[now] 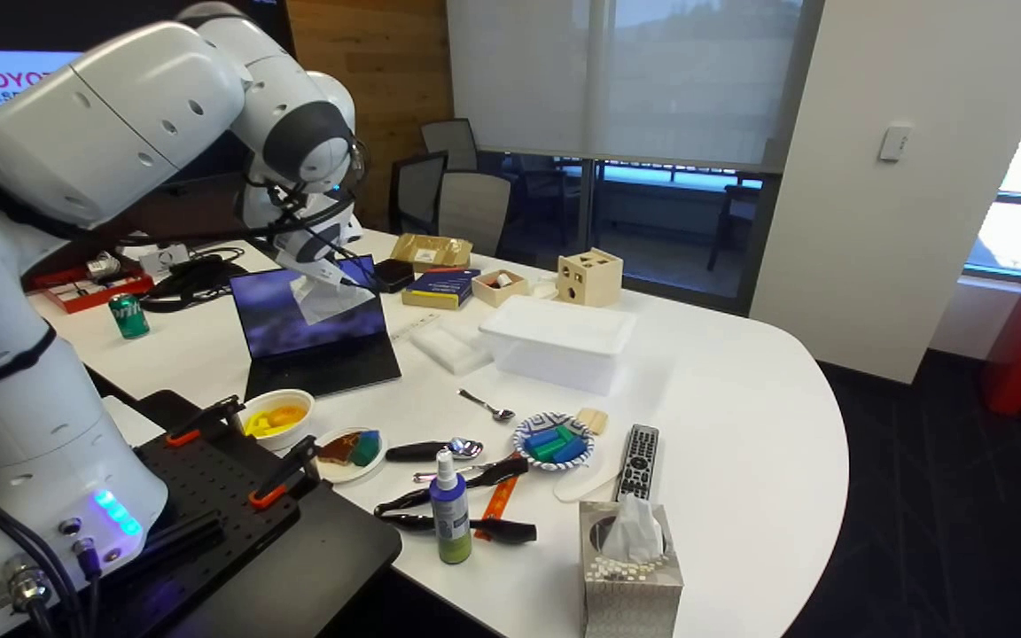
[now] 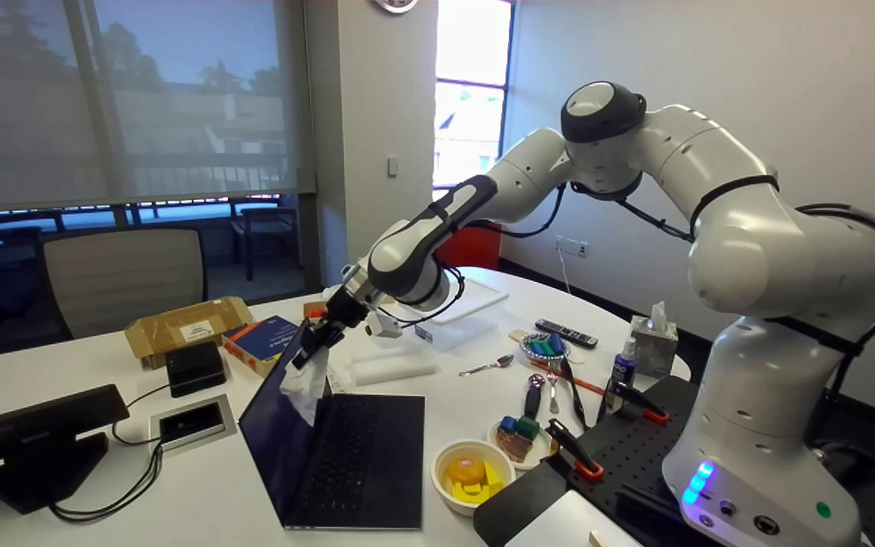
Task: Open the laptop, press a button on the center of the keyboard and use the napkin to wipe the screen
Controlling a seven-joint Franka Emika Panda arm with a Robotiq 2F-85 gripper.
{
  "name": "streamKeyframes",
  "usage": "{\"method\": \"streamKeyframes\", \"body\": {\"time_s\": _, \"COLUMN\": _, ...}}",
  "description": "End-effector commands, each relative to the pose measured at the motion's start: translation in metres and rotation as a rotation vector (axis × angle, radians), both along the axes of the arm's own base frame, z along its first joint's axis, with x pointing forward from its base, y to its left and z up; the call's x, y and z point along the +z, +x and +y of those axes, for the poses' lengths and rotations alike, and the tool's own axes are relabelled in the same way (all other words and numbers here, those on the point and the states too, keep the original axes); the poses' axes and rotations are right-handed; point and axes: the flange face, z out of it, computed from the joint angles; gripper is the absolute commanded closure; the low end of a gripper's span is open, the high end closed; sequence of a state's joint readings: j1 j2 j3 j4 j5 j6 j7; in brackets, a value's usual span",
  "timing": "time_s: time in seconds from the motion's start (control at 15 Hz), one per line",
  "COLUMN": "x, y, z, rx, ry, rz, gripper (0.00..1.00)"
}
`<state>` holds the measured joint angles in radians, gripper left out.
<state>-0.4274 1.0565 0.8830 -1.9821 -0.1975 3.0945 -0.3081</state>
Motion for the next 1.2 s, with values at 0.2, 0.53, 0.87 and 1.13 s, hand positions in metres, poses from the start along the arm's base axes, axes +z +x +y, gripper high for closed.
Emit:
{"method": "streamKeyframes", "body": {"time_s": 0.2, "x": 0.001, "y": 0.019, "z": -0.023, "rx": -0.128, "ry": -0.011, "rz": -0.031, "gripper": 1.0}}
{"method": "streamKeyframes", "body": {"time_s": 0.53, "x": -0.01, "y": 0.021, "z": -0.029, "rx": -0.162, "ry": -0.032, "rz": -0.015, "gripper": 1.0}}
{"method": "streamKeyframes", "body": {"time_s": 0.87, "x": -0.026, "y": 0.018, "z": -0.017, "rx": -0.139, "ry": -0.057, "rz": 0.022, "gripper": 1.0}}
{"method": "streamKeyframes", "body": {"time_s": 1.13, "x": -0.034, "y": 0.012, "z": -0.005, "rx": -0.119, "ry": -0.077, "rz": 0.032, "gripper": 1.0}}
